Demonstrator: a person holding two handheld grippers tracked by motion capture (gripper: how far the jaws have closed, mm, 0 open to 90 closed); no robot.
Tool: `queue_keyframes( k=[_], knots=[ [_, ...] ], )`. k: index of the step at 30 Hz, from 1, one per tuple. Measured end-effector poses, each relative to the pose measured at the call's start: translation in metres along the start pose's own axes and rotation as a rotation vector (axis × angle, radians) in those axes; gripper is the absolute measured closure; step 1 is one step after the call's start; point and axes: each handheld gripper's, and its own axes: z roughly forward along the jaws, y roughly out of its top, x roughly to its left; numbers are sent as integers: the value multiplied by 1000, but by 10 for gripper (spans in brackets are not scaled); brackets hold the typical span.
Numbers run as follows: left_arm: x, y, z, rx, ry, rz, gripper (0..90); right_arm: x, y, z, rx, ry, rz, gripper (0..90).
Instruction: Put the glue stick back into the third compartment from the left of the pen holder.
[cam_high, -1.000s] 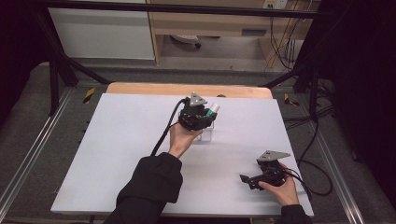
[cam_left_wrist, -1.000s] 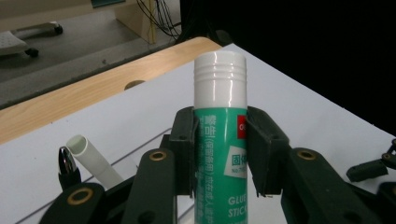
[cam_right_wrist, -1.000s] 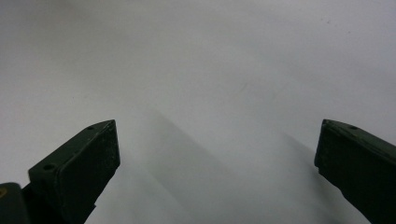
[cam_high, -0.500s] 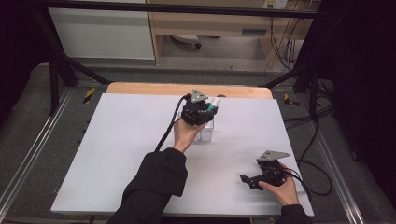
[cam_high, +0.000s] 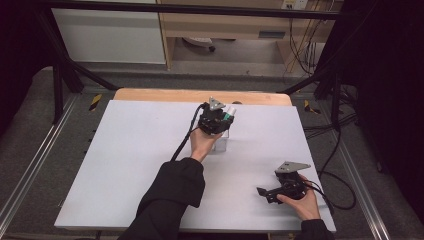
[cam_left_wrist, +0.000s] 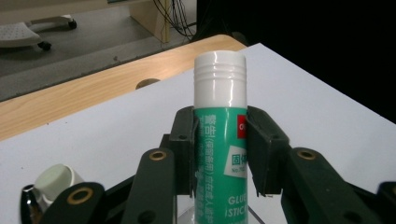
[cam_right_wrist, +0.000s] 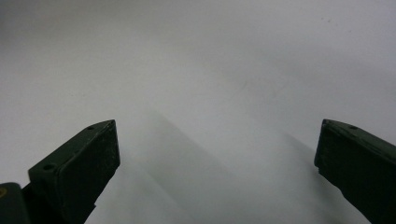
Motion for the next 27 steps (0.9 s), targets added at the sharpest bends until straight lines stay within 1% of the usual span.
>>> queue_keyframes(
  k=[8,13,16,20,23,27],
  knots=[
    [1,-6,5,-3,-2,-18,652,0,0,0,2,0,-3,9],
    [1,-9,5,-1,-6,-20,652,0,0,0,3,-1,-2,9],
    [1,-11,5,-11,-5,-19,652,0,0,1,6,-1,-6,9],
    [3,-13,3,-25,-15,-27,652,0,0,0,7,-2,-1,9],
    [3,-14,3,-35,-18,-29,652,0,-1,1,6,-2,-8,9],
    [3,-15,3,-24,-19,-28,651,0,0,1,8,-1,-8,10]
  ],
)
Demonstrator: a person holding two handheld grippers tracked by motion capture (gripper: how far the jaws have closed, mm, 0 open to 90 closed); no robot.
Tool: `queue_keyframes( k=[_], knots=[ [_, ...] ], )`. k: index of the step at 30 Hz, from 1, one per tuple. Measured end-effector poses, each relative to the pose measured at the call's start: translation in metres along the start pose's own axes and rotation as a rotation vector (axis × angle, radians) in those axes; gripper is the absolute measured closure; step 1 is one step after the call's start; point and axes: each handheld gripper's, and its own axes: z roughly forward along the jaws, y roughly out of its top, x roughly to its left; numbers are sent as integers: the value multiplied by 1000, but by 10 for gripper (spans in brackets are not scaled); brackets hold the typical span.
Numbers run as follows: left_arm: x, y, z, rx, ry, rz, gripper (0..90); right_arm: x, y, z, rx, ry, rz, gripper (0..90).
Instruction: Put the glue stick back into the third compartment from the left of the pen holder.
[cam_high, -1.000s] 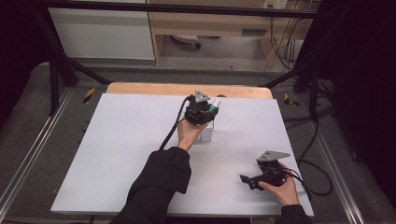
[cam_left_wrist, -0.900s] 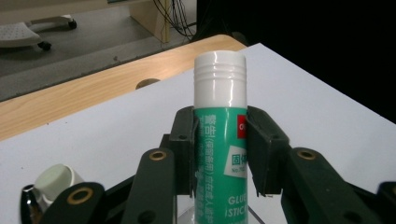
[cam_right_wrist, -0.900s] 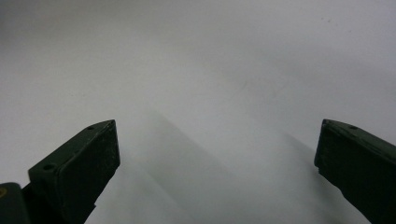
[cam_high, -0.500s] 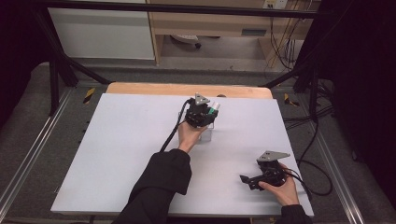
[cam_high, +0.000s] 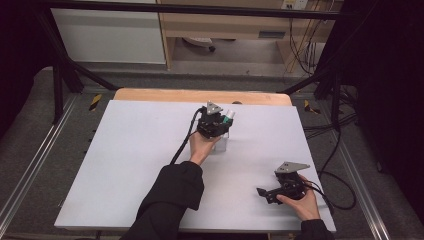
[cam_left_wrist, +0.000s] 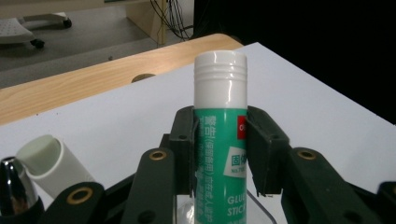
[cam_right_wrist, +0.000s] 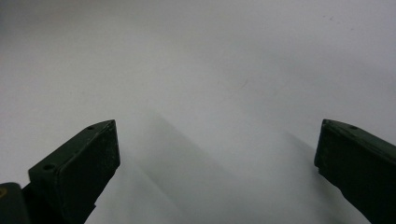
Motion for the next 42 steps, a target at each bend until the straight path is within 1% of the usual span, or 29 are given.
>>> queue_keyframes(
  k=[1,3,7,10,11,12,14,15,16,17,19,21,24,25,27,29,33,34,37,39,41,42],
  knots=[
    [1,-1,0,5,0,3,651,0,0,0,-1,-1,2,10],
    [1,-3,0,5,-3,-3,651,0,0,0,0,0,2,10],
    [2,-3,-1,26,-3,-4,649,0,0,0,-1,0,1,10],
    [2,-3,-3,41,-9,5,639,0,0,1,-1,0,0,10],
    [2,-2,-4,47,-18,5,616,0,0,0,-1,0,0,10],
    [2,-2,-6,53,-14,14,593,0,0,0,0,-1,1,10],
    [1,0,-10,68,-8,29,507,0,0,0,0,1,2,10],
    [1,1,-13,71,9,45,485,0,0,0,-1,0,2,10],
    [1,2,-17,72,13,50,472,1,0,1,3,-2,1,10],
    [2,4,-21,75,5,46,446,1,0,1,4,0,3,10],
    [3,7,-30,71,4,52,421,1,0,1,6,-1,-1,10],
    [5,10,-39,77,-29,40,378,1,0,1,6,-3,-1,10],
    [9,11,-53,93,-57,31,337,1,0,1,5,-4,0,10],
    [10,10,-59,98,-62,29,321,1,0,0,5,-4,0,9],
    [12,9,-70,102,-53,46,295,1,0,0,2,-3,-4,9],
    [14,6,-80,102,-46,53,278,1,0,0,3,-2,0,10],
    [23,-2,-98,137,-41,57,211,1,0,0,4,-3,2,9],
    [25,-5,-103,139,-38,52,195,1,0,0,3,-5,2,10],
    [31,-15,-114,168,-21,58,150,1,0,0,4,-7,3,9],
    [36,-22,-121,181,-15,50,140,1,0,0,3,-7,6,9],
    [40,-29,-127,196,-14,52,125,1,0,0,3,-8,6,9],
    [41,-33,-129,198,-7,50,117,1,0,0,3,-7,6,9]
  ],
)
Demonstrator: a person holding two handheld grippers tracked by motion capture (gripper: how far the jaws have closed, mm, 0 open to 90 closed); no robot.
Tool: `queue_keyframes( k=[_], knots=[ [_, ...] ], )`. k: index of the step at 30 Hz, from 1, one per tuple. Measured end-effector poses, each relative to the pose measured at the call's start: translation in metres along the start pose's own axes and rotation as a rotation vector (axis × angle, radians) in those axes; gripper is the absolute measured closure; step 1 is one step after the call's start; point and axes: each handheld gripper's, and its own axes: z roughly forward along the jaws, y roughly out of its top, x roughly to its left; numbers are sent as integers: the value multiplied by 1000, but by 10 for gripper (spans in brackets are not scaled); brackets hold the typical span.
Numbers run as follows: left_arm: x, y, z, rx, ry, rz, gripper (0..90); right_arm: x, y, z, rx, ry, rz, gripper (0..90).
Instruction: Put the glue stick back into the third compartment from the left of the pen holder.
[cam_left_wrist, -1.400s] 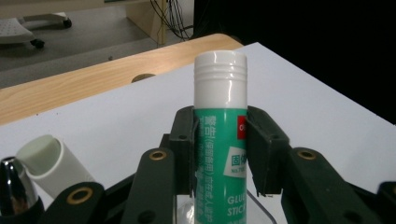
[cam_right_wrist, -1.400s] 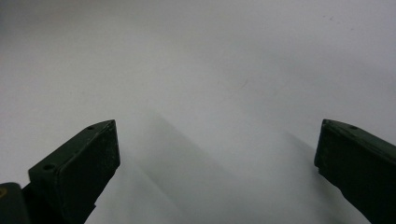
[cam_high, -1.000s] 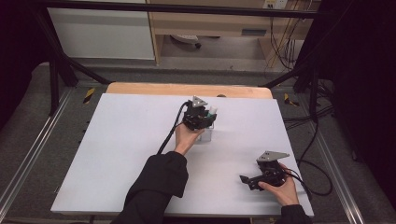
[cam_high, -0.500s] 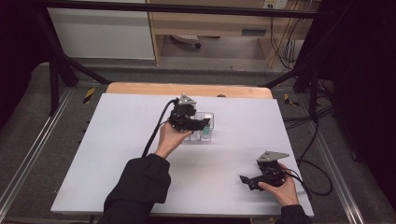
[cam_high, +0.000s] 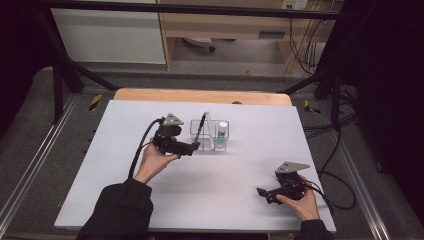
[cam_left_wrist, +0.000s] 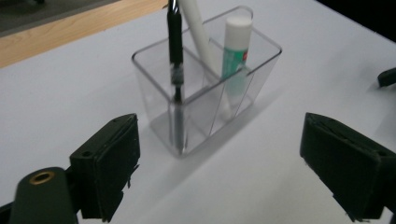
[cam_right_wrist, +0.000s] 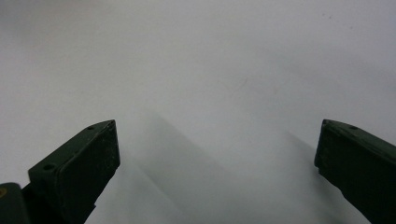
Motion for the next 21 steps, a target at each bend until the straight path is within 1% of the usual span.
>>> queue_keyframes(
  k=[2,7,9,12,16,21],
  knots=[
    [3,-10,-3,17,13,5,106,0,0,0,2,-2,0,9],
    [9,-40,-9,35,20,-16,99,0,0,0,2,-4,3,9],
    [11,-51,-10,40,27,-20,97,1,0,0,4,-6,-8,9],
    [15,-65,-14,57,29,-28,97,1,0,1,2,-6,-2,9],
    [19,-84,-20,76,37,-27,97,1,0,1,5,-7,-2,9],
    [25,-108,-30,93,55,-35,97,1,0,2,6,-5,0,9]
  ],
)
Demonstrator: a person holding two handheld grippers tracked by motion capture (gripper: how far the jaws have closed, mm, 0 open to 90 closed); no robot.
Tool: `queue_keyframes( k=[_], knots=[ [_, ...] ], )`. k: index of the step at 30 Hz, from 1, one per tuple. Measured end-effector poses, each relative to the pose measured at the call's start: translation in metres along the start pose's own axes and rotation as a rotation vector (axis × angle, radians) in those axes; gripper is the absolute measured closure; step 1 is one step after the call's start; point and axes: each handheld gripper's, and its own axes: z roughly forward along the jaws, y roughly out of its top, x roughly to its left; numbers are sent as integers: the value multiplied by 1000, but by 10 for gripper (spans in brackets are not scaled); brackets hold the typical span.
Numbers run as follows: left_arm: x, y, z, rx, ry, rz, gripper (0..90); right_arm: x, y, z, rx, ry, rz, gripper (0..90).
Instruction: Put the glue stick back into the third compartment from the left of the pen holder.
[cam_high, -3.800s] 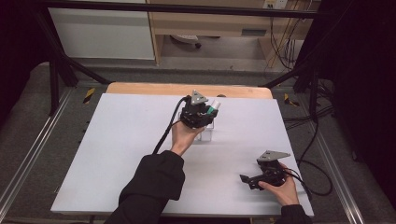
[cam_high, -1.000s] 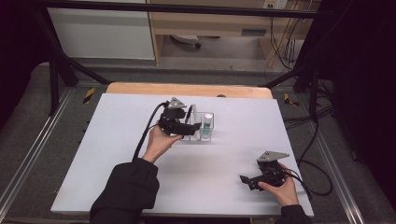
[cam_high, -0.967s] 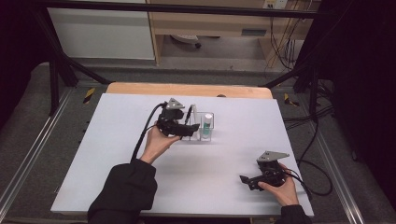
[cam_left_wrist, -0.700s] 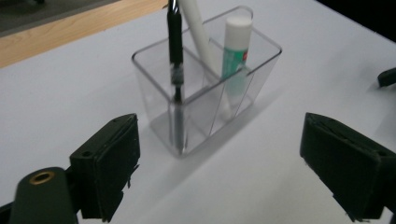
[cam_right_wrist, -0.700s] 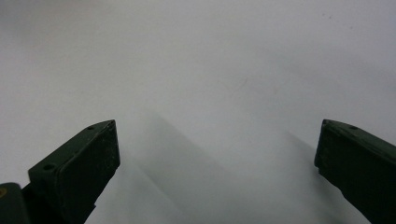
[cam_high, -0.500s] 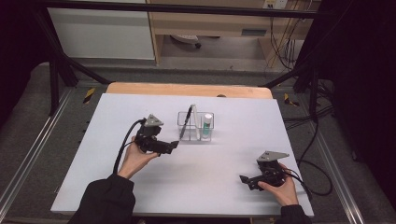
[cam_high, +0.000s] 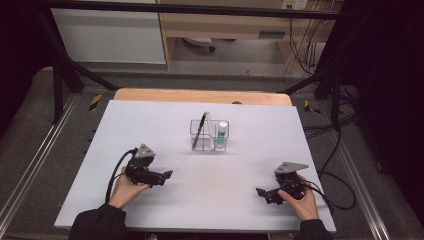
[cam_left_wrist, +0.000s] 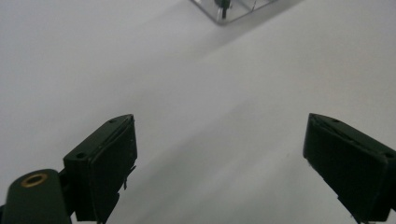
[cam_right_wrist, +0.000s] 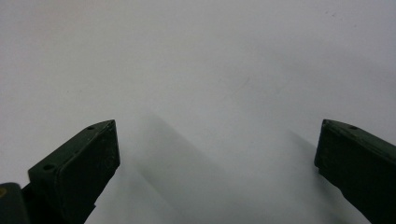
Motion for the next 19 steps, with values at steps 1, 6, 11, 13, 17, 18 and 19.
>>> queue_keyframes(
  k=[1,6,11,13,17,18,19],
  knots=[
    [2,-5,-2,0,2,-7,98,0,0,0,2,0,-1,9],
    [12,-27,-12,-2,11,-26,101,0,0,1,5,0,0,9],
    [23,-42,-25,-22,25,-43,101,0,0,0,6,1,1,9],
    [26,-47,-28,-22,34,-42,101,0,0,0,5,2,-1,9],
    [31,-53,-30,-25,40,-58,101,0,0,1,11,4,-5,9],
    [32,-54,-30,-23,43,-57,101,0,0,1,11,3,-5,9],
    [33,-55,-30,-23,43,-61,101,0,0,1,8,2,-5,9]
  ],
)
